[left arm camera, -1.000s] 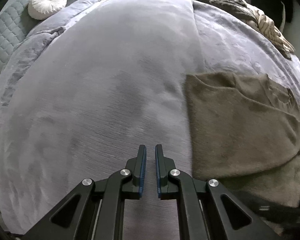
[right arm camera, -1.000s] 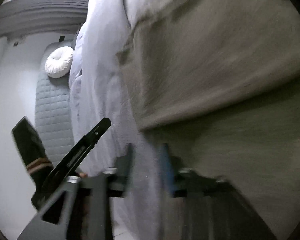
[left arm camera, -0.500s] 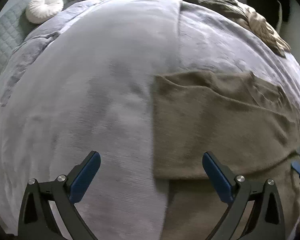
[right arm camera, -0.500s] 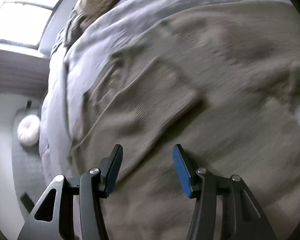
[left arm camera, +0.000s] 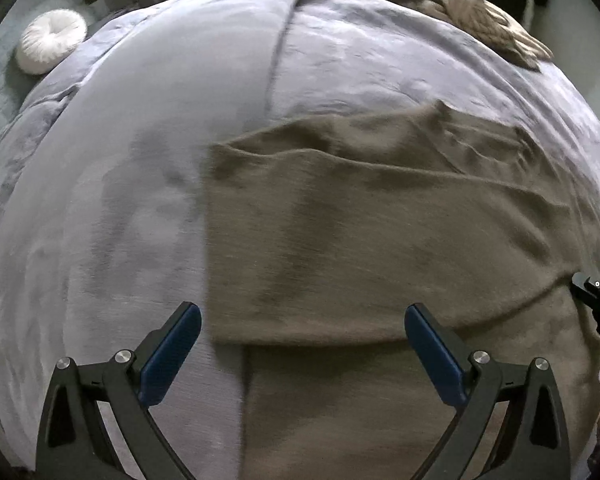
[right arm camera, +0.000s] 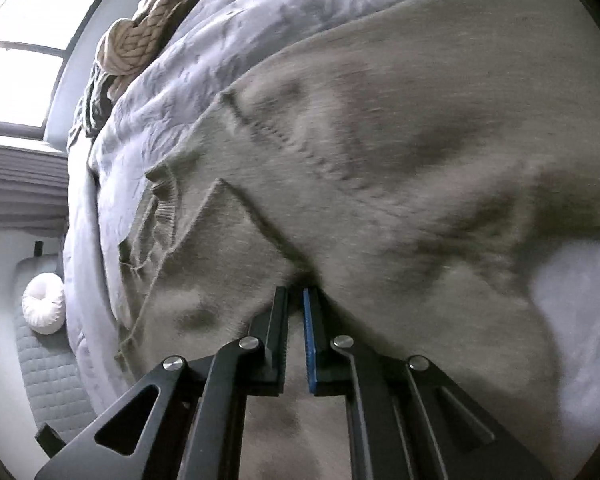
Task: Fold small clothes
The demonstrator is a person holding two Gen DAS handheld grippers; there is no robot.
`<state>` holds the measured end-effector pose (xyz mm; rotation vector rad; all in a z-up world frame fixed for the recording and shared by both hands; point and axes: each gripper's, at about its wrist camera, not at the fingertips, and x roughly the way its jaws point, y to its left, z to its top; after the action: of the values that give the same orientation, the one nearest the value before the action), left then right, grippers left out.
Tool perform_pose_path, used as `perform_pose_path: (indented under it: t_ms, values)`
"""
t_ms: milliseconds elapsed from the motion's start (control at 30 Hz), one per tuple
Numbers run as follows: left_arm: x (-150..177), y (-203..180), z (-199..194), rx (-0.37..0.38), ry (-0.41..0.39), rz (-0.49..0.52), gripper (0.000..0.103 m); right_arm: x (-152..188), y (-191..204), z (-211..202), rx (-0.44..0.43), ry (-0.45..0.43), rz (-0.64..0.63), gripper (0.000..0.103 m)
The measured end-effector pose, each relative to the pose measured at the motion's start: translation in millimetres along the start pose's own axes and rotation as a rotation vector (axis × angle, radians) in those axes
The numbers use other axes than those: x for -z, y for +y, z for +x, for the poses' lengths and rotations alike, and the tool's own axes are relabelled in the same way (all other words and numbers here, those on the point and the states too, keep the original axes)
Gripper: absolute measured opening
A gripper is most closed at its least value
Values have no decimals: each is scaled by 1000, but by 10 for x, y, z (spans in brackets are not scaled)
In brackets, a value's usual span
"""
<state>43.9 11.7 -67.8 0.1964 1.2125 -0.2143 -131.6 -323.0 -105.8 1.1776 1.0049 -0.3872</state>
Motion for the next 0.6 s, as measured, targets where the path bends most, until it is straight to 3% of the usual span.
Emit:
perform_pose_path:
  t_ms: [167, 367, 400, 467, 500, 600]
  values:
    - [35, -342, 8, 52, 21, 54, 102, 0, -297, -242, -84, 23, 71, 9]
    - [81, -948, 10, 120, 46, 170, 102, -65, -636, -655, -137, -29, 109, 10]
    - [86, -1055, 4, 131, 48, 192, 102, -91, -719, -760, -134, -43, 113, 14]
    - [100, -1236, -16, 150, 48, 228, 102, -135, -888, -941, -122, -76, 136, 41]
    - [101, -1313, -25, 159, 48, 243, 102, -150, -964, -1020, -121, -93, 146, 63]
    - [100, -1567, -51, 195, 53, 290, 102, -208, -1295, -1359, -97, -178, 187, 67]
